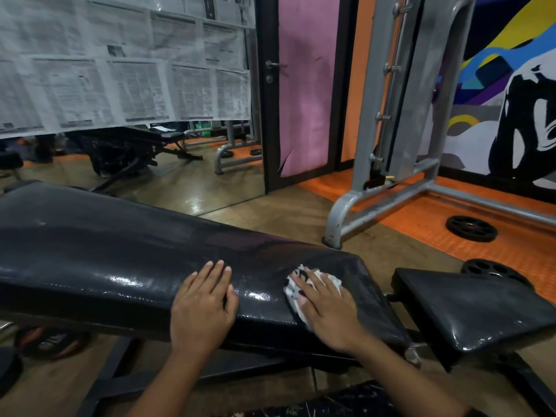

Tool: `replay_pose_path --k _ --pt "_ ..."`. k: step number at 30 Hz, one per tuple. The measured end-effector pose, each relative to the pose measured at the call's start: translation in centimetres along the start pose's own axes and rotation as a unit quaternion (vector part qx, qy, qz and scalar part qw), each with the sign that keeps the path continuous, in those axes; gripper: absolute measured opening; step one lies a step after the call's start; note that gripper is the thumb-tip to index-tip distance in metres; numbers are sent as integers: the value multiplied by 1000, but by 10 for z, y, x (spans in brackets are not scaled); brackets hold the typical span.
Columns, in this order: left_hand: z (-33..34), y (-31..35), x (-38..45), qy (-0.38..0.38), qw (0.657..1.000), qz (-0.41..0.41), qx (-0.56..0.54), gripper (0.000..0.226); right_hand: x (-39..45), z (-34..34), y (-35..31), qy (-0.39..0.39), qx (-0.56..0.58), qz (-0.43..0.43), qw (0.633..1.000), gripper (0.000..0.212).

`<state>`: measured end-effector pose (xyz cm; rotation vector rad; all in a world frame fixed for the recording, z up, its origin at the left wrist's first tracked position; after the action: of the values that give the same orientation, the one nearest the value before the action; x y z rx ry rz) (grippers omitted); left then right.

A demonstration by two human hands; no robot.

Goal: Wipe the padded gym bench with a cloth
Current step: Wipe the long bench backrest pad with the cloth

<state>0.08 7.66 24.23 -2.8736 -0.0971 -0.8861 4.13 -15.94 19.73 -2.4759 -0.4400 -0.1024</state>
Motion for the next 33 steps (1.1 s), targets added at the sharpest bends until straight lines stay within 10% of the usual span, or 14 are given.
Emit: replay_pose_path --k 7,16,22,29,33 --pt "0 2 -1 4 1000 7 5 48 44 -19 66 50 29 184 981 64" --pt "2 0 1 7 1000 6 9 48 -13 13 -46 -20 11 -100 995 50" --pt "2 2 -1 -1 1000 2 6 48 36 -4 -7 8 8 71 997 47" --pt "0 1 0 -10 1000 10 14 48 0 24 -73 -14 20 -127 992 49" --pt "-2 1 -1 -14 1000 4 8 48 -4 0 -1 58 26 -81 995 64"
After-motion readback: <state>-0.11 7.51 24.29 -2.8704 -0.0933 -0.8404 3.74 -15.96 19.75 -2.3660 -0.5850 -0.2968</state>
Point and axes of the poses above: each hand's wrist, its own x-axis towards the middle knuckle, its own z-axis out of the palm, y = z × x, the point moved 2 cm from there along x, towards the middle knuckle, and after that the axes turned 13 degrees about x, right-handed, at the moved point
